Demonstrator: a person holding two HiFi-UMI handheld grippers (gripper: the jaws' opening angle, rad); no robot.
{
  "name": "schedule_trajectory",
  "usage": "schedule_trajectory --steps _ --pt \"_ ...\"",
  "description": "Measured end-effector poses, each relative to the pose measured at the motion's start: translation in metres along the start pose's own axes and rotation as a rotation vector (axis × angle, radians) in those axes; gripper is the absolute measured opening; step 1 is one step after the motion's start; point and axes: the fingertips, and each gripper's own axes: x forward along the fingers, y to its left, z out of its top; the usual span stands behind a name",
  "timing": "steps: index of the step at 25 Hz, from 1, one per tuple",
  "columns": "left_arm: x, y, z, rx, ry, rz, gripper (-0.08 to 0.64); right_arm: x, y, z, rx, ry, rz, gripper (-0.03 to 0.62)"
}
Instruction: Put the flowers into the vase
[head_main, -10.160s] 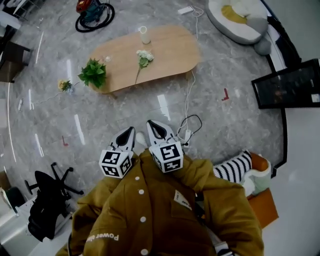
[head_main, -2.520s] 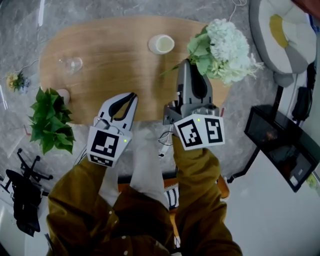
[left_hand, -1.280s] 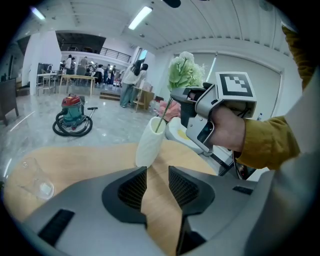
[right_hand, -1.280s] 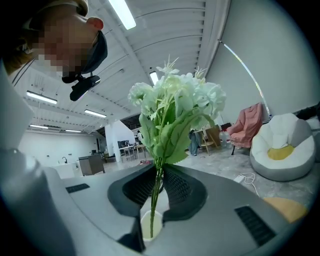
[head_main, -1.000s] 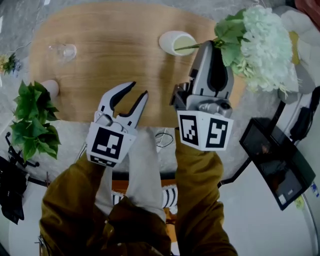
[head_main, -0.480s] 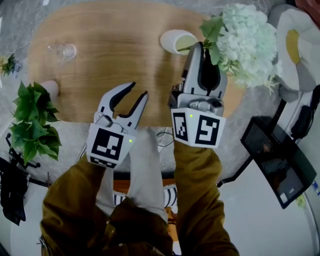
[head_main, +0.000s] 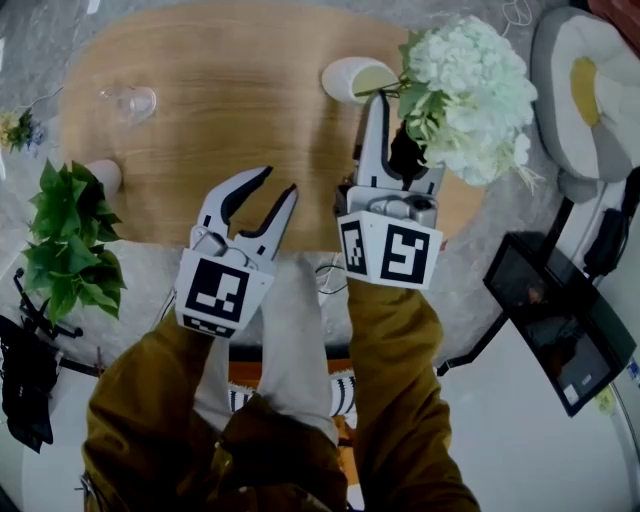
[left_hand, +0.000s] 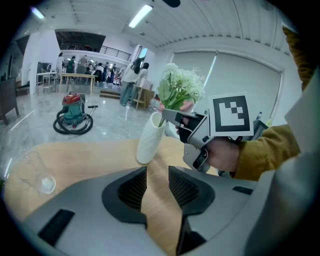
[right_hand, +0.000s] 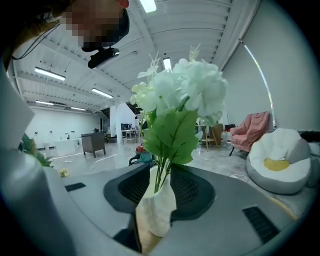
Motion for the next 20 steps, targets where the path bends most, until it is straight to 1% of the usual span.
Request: schedule_trajectory --steps 8,14,20 --pt "-0.002 -0.004 0.002 0.004 -0.002 -0.008 0.118 -0.003 0.009 -0.014 -0.041 0.051 0.029 0.123" --pt "-0.004 -0.002 0.004 0.005 -0.001 -0.013 0.118 -0.004 0.013 -0.025 -0.023 0.093 0.041 0.158" --pt "-0.003 0.0 0.009 0.015 0.0 -0.015 0.118 -0.006 0.01 -0.029 -0.004 0.105 0.023 0.164"
